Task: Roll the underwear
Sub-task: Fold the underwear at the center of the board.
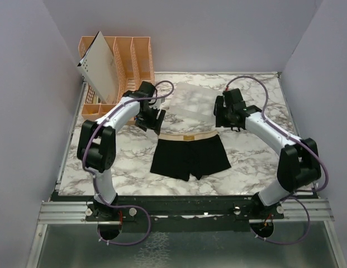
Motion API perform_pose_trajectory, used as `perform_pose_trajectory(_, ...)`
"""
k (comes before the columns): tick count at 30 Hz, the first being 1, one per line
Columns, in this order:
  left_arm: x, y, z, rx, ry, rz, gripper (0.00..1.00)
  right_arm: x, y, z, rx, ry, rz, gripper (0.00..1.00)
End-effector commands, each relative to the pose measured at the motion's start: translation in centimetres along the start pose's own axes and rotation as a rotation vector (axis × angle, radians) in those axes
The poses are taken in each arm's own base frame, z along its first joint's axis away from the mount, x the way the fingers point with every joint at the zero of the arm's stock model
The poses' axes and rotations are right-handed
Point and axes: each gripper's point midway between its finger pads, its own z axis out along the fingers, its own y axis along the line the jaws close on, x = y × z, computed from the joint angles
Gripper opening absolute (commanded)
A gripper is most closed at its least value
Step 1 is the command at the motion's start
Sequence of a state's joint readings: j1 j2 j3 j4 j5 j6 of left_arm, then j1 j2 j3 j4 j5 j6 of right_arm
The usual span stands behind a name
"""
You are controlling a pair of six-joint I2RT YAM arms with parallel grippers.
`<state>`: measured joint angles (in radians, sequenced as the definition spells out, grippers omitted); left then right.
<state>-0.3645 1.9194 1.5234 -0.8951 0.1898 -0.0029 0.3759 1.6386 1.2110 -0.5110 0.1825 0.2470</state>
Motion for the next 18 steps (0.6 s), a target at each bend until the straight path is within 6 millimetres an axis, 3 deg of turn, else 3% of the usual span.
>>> perform_pose_trajectory(1,-0.6,-4.6,-4.0,0.215,-0.183,-0.059,0.72,4.2,-1.2,-1.8,-0.037,0.043,0.138,0.60)
perform_pose_trajectory(5,0.4,-9.3,-5.0,0.468,-0.292,-0.139,0.71,8.4,-2.3,-2.0,-0.067,0.104,0.280,0.59)
perform_pose_trajectory(10,1.0,-11.1,-5.5,0.559,-0.406,-0.255,0.71,12.4,-1.8,-2.5,-0.147,0.175,0.353,0.58)
perform_pose_trajectory(18,-1.2,-14.4,-5.8,0.549,-0.438,-0.273,0.68,15.3,-1.4,-2.9,-0.166,0.228,0.417,0.49)
